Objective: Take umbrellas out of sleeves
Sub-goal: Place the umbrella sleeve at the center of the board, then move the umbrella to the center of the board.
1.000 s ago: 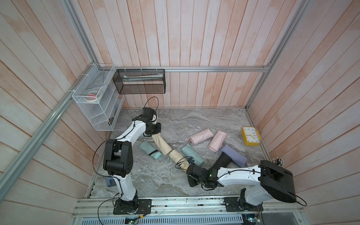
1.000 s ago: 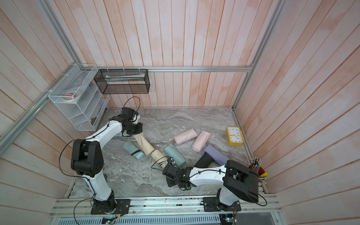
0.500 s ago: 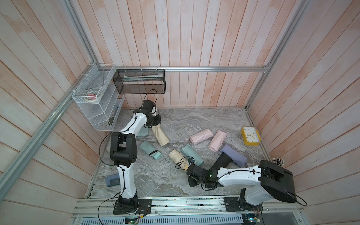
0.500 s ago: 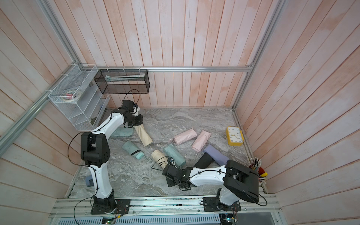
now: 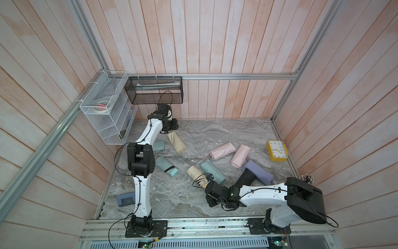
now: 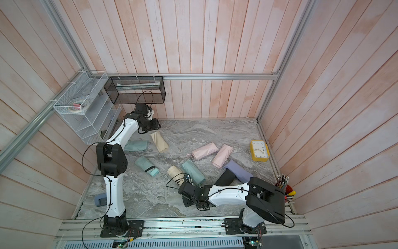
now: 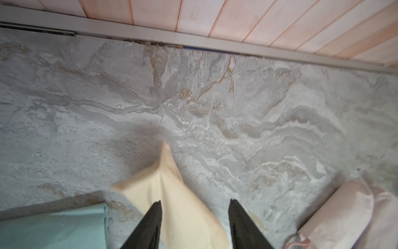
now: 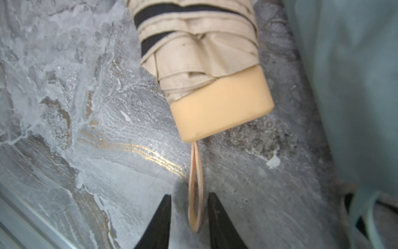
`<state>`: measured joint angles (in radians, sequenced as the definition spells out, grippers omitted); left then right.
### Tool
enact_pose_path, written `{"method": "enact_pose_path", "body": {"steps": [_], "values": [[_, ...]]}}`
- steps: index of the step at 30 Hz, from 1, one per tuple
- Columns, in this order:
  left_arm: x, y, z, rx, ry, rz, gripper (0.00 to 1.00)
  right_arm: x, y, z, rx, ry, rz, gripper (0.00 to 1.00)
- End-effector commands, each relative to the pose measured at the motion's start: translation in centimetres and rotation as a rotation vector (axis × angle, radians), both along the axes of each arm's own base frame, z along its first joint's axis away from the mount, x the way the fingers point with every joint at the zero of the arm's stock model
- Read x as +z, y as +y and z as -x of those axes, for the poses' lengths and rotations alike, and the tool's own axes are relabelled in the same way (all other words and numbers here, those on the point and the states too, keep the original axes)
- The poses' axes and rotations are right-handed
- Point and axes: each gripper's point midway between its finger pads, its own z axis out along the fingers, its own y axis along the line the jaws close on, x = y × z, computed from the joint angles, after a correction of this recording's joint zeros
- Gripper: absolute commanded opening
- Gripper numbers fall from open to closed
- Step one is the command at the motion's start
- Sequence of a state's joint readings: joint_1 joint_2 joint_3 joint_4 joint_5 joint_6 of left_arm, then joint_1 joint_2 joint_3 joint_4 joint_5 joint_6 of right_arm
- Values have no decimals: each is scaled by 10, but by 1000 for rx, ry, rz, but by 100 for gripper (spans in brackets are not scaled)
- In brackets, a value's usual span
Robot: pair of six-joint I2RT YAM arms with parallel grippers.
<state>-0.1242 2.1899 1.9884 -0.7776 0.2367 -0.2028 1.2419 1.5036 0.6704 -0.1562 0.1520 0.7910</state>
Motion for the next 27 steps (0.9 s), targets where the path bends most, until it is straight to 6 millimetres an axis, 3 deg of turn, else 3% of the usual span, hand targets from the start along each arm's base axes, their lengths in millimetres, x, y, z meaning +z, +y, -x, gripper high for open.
{"method": "enact_pose_path", "body": {"steps": [1,9,16,21,27], "values": [[23,-6,25,-6,-52,71,58,-19,-23,3,3,29,115,39],[39,-33,123,-63,-93,267,58,-18,-28,-20,2,27,103,40],[55,-38,186,-66,-129,352,58,-18,-9,-40,66,22,136,38],[59,-36,218,-70,-127,383,59,-15,26,-65,103,21,115,38],[60,-29,233,-78,-124,342,59,-5,69,-129,79,16,36,35]]}}
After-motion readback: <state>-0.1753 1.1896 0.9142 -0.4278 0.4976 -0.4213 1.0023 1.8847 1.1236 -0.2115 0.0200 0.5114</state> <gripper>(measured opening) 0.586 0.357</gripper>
